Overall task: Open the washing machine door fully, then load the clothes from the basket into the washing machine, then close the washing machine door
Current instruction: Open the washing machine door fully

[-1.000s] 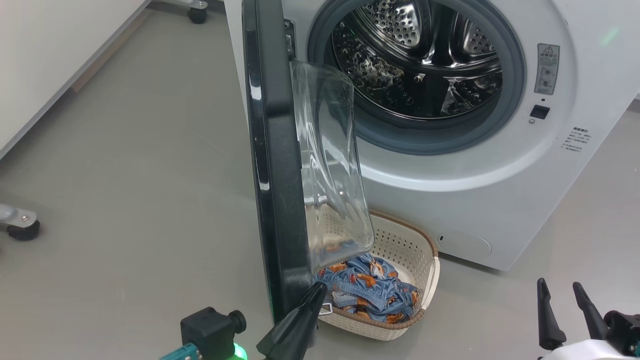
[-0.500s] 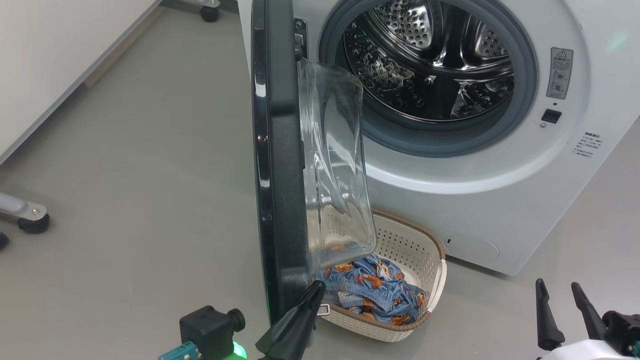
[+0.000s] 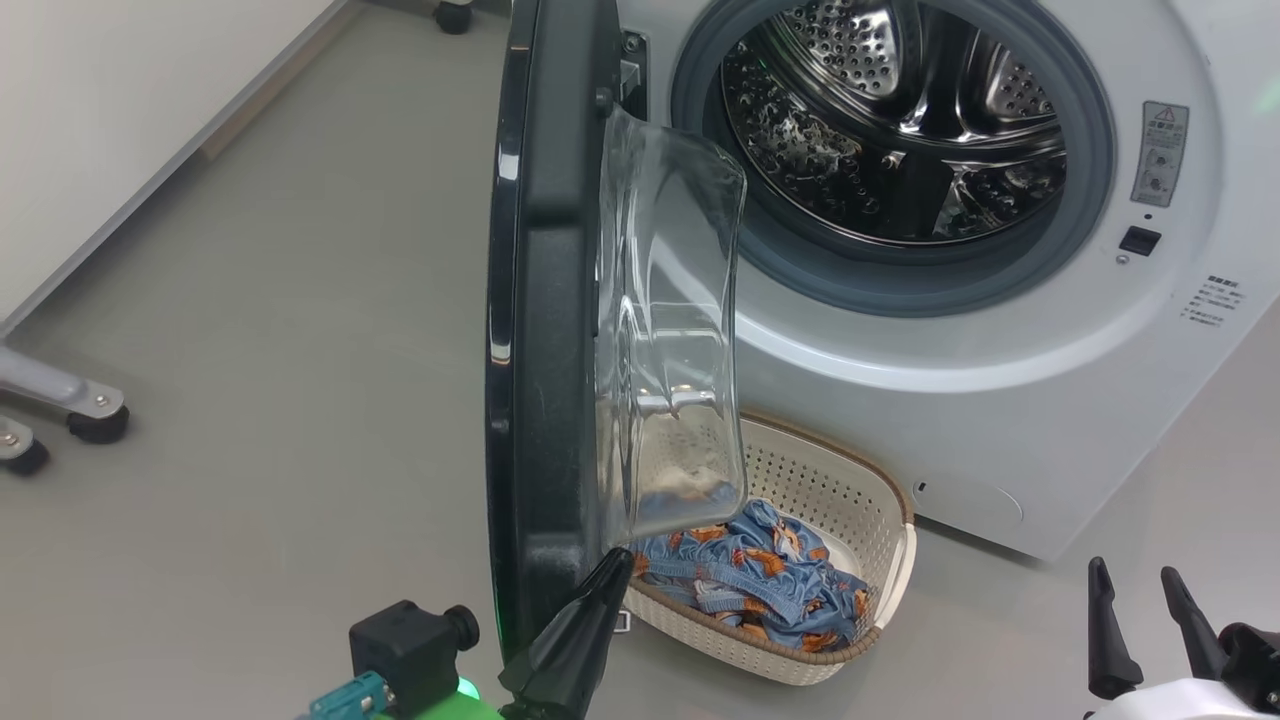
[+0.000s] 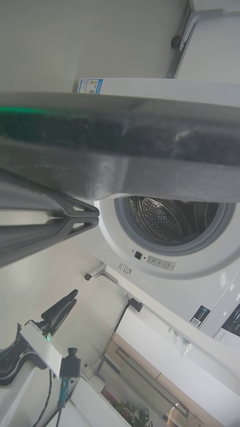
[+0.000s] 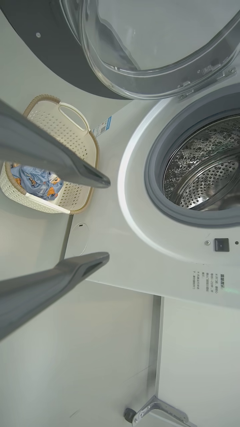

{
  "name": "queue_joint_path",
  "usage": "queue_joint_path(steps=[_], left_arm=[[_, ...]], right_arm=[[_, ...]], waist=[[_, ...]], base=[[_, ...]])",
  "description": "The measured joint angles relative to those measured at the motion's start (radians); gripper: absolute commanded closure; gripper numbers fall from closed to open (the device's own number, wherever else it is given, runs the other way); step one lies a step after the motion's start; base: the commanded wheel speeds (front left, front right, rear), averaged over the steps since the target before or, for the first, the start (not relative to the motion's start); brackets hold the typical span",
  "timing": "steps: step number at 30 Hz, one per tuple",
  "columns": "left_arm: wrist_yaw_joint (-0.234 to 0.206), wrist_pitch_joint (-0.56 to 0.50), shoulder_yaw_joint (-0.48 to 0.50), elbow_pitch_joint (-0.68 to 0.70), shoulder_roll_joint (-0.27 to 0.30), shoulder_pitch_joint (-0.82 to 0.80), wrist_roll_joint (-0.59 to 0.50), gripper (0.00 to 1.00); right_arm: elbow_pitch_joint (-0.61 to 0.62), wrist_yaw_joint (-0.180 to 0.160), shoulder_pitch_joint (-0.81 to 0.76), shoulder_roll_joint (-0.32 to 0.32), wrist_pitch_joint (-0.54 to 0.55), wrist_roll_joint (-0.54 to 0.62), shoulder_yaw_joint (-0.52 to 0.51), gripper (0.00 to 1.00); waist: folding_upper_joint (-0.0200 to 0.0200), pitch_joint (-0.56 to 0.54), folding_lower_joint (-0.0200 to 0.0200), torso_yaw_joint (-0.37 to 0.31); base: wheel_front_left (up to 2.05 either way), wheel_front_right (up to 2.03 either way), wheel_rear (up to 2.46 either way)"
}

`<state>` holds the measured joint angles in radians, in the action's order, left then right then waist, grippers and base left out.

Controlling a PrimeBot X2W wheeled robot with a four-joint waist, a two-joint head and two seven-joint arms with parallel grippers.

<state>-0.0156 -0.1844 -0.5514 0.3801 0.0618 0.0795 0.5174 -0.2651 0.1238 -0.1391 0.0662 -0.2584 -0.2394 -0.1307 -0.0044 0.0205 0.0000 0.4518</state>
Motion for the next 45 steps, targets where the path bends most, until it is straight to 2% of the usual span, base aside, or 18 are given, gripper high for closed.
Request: queue_joint_path(steps=[16, 45], left_arm=[[-0.041, 0.028, 0.075, -0.039, 0.0, -0.014, -0.008, 1.0], [-0.077, 0.135, 0.283, -0.206, 0.003, -0.067, -0.025, 1.0]], right_arm=[[0.001, 0.0, 0.0, 0.001, 0.0, 0.0, 0.008, 0.0], [-0.013, 0.0, 0.001, 0.019, 0.0, 0.001, 0.018, 0.0]], waist=[[0.0, 0.013, 0.0, 0.073], [0.0, 0.005, 0.0, 0.068]], base=[[0.0, 0.0, 0.0], [0.0, 0.0, 0.0]])
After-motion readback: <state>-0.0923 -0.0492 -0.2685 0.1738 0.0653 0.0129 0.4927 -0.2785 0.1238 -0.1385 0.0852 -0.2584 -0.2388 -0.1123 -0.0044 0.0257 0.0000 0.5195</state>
